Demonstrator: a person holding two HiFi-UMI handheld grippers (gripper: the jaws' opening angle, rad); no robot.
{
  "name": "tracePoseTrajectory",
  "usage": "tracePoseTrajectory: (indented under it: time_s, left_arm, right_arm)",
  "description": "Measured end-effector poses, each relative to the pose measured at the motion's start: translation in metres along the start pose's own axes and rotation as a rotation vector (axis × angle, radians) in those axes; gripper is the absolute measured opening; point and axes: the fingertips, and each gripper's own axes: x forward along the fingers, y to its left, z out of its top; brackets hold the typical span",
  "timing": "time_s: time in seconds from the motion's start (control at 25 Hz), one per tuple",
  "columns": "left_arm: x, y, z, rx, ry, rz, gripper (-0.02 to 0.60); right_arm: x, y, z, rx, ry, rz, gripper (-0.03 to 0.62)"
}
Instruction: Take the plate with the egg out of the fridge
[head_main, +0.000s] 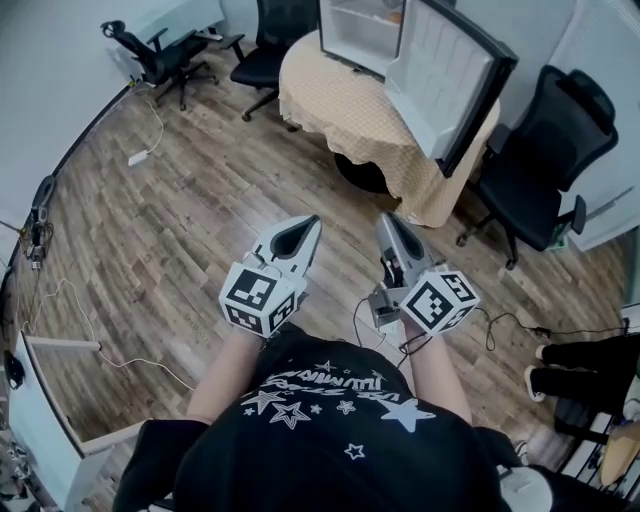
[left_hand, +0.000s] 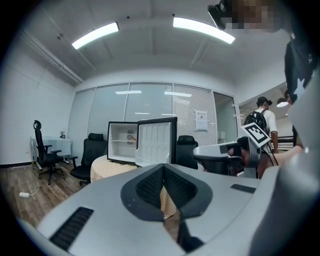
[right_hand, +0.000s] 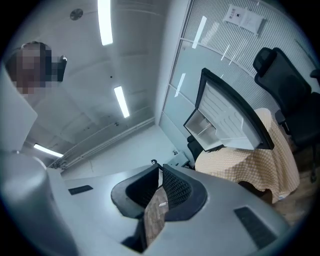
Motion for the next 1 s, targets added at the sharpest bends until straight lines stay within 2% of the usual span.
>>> tracePoseTrajectory:
  time_s: [0.16,0.28,0.56,0.8,1.0]
  left_arm:
    - [-0.009,0.005,-0.001,-0.026,-0.006,0.039,0.003]
    - [-0.018,0.016,-0.011,-0.047,0.011,0.065,0.003]
    - [-0.011,0.051,-0.027,-0.102,0.007,0.051,0.003]
    - [0.015,0.104,-0.031,-0.129,0.016,0.019,0.003]
    - [0.036,0.166,-0.023,-0.140,0.019,-0.008,0.003]
  right_arm:
    - [-0.001,-0.004,-0.015,-0.031,0.057,-0.009,0.041]
    - [0.001,-0.008,-0.026,-0.012,0.082,-0.031,0.043]
    - [0.025,-0.021,-0.039,-0.026,0.109,-0.089,0.043]
    - [0.078,-0.039,-0.040,-0.032,0.112,-0.142,0.043]
    - [0.139,-0.047,-0.039,-0.053,0.113,-0.176,0.043]
